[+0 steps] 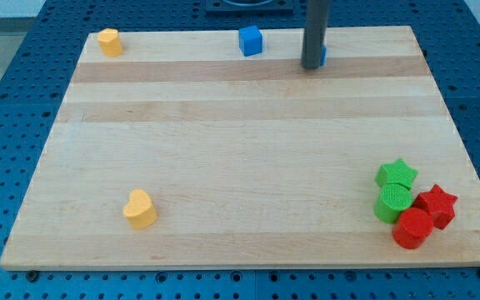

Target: Push the blue triangle towards the top right of the board

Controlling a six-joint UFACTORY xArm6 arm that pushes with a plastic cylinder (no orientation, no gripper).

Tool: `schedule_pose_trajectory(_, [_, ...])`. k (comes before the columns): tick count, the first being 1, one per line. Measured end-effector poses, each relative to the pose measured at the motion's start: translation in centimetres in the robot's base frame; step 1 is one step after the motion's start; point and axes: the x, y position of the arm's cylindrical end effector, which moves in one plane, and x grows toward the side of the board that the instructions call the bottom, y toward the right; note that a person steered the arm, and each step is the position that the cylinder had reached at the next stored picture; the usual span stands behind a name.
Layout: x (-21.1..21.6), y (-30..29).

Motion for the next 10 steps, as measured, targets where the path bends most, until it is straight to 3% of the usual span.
schedule_pose_trajectory(1, [-4.4,0.6])
schedule_pose_trajectory(3, [-5.6,-3.1])
schedule_pose_trajectory(4, [-8.3,-3.6])
schedule_pose_trajectory(5, [-8.4,-3.5])
schedule_pose_trajectory(7, [-7.1,4.6])
schedule_pose_trajectory(10, [-5.4,4.7])
